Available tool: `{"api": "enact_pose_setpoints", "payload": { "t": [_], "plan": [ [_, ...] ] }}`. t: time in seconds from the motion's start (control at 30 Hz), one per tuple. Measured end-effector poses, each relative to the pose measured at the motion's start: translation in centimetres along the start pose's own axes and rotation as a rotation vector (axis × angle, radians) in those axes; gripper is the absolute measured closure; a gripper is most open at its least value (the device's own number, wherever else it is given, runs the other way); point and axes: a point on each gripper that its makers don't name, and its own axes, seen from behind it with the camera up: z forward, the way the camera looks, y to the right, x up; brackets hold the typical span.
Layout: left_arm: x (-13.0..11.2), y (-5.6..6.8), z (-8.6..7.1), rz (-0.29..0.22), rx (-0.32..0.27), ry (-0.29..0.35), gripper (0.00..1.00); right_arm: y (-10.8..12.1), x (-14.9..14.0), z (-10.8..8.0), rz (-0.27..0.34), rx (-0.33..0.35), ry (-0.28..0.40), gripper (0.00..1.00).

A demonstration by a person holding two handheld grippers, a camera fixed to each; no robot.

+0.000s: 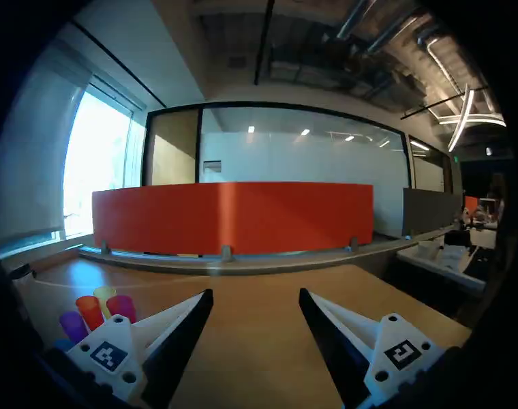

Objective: Pour water

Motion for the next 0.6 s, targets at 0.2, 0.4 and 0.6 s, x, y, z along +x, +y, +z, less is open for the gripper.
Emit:
{"api": "enact_pose_setpoints", "payload": {
  "t": [0.2, 0.4, 0.6],
  "plan": [
    [-0.5, -0.3, 0.0, -0.018, 0.003, -0.012, 0.14, -0.5, 0.2, 0.1, -0.011, 0.009, 0.001, 0.02],
    [-0.9, -0.6, 0.0, -0.01, 0.012, -0.02, 0.14, -0.9, 0.4, 0.2, -0.018, 0.016, 0.002, 0.02],
    [-1.1, 0.1, 0.1, 0.014, 0.001, -0.03, 0.14, -0.9, 0.3, 0.2, -0.017, 0.017, 0.002, 0.02]
  ]
}}
